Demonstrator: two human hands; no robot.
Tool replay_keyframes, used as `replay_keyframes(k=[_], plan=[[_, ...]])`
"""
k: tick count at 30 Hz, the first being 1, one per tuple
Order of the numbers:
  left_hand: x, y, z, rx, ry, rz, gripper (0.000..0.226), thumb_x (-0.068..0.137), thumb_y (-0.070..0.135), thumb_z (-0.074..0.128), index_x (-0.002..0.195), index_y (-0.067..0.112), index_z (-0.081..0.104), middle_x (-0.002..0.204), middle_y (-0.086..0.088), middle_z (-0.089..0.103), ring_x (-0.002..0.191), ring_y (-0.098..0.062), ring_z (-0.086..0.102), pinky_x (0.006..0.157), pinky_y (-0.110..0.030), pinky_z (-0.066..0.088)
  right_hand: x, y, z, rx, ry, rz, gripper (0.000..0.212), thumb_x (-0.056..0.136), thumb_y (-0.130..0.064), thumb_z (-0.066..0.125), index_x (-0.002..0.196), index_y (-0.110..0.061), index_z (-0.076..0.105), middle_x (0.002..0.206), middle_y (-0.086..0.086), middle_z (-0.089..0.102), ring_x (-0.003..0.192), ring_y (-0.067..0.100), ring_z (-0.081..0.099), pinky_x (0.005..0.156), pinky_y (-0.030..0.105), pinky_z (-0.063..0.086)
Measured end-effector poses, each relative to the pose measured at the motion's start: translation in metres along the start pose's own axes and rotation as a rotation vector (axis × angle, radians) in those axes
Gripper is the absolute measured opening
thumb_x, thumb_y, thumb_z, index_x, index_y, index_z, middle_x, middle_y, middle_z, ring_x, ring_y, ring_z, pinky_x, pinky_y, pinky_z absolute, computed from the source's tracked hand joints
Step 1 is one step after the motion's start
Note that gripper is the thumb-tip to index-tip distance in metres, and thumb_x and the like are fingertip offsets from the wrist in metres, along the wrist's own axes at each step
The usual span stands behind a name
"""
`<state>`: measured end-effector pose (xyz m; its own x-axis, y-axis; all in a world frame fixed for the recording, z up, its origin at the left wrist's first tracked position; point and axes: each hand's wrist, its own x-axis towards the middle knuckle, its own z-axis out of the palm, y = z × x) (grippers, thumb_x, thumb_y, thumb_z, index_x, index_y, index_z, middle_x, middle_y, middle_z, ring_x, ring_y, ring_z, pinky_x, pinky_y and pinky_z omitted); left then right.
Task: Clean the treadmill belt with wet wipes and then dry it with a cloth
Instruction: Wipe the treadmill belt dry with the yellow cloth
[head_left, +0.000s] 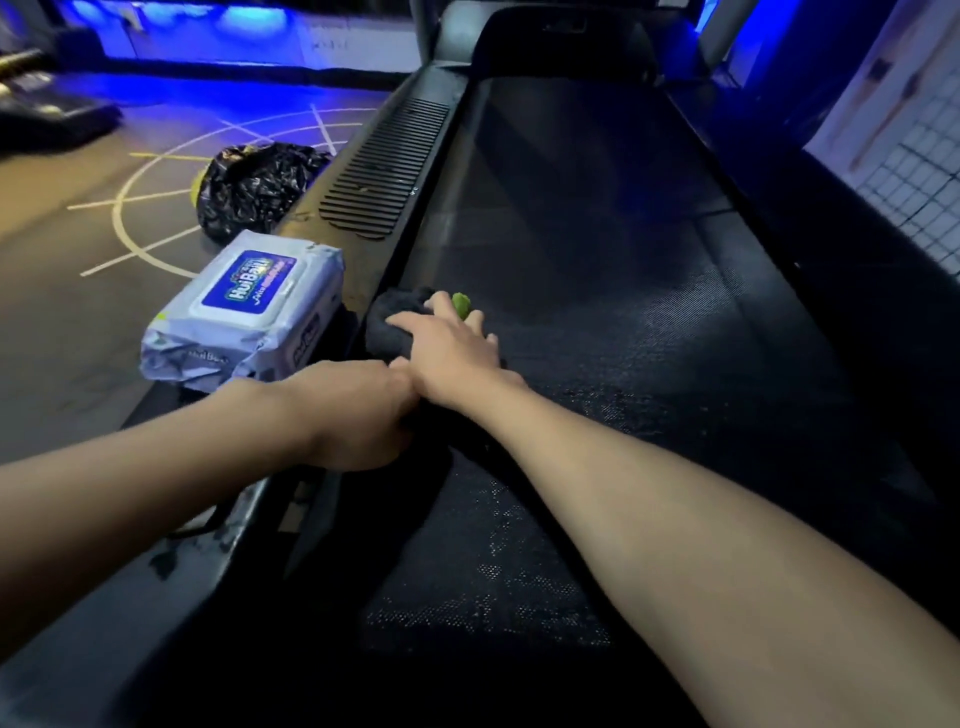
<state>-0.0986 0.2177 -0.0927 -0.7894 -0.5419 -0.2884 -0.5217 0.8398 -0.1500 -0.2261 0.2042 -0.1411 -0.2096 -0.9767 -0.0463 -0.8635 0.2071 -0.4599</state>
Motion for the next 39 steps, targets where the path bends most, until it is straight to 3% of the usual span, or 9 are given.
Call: replay_keyframes(k=[6,12,24,34,39], plan=[[0.028,0.035,0.004,-0.035,0.036,0.08,0.037,0.091,0.036,0.046,0.127,0.027,0.051,0.132,0.004,0.047,0.118,-0.026,0.056,0.083,-0.039,0.05,-0.021,0.05,-0.024,-0.047,0.05,0.089,0.052,0.09,-0.037,0.058,0.14,-0.044,0.046,0.15,-0.003,0.028,0.128,0.036,0.032,0.102,0.05,0.031],[0.062,0.096,-0.007,-0.029,0.078,0.176,0.03,0.093,0.038,0.044,0.117,0.023,0.056,0.12,-0.002,0.05,0.117,-0.026,0.051,0.086,-0.039,0.046,-0.065,0.131,-0.059,-0.07,0.118,0.261,0.053,0.088,-0.037,0.057,0.139,-0.044,0.046,0.152,-0.003,0.026,0.127,0.037,0.031,0.102,0.051,0.031],[0.103,0.174,-0.016,-0.061,0.174,0.333,0.034,0.093,0.035,0.044,0.121,0.016,0.05,0.12,-0.006,0.047,0.112,-0.027,0.047,0.085,-0.039,0.046,-0.165,0.255,-0.114,-0.168,0.289,0.723,0.051,0.094,-0.042,0.052,0.143,-0.041,0.041,0.153,0.002,0.025,0.124,0.042,0.036,0.102,0.049,0.034],[0.08,0.132,0.007,-0.087,0.2,0.368,0.046,0.09,0.035,0.042,0.136,0.029,0.046,0.13,0.001,0.046,0.119,-0.023,0.047,0.097,-0.042,0.046,-0.152,0.232,-0.108,-0.199,0.323,0.831,0.052,0.092,-0.042,0.053,0.142,-0.039,0.042,0.151,0.009,0.023,0.121,0.045,0.035,0.103,0.052,0.039],[0.064,0.109,0.013,-0.096,0.206,0.331,0.045,0.09,0.035,0.044,0.134,0.031,0.048,0.131,0.004,0.046,0.119,-0.02,0.047,0.097,-0.04,0.045,-0.121,0.165,-0.075,-0.179,0.275,0.616,0.047,0.092,-0.041,0.053,0.138,-0.039,0.044,0.148,0.008,0.026,0.122,0.045,0.034,0.102,0.052,0.035]])
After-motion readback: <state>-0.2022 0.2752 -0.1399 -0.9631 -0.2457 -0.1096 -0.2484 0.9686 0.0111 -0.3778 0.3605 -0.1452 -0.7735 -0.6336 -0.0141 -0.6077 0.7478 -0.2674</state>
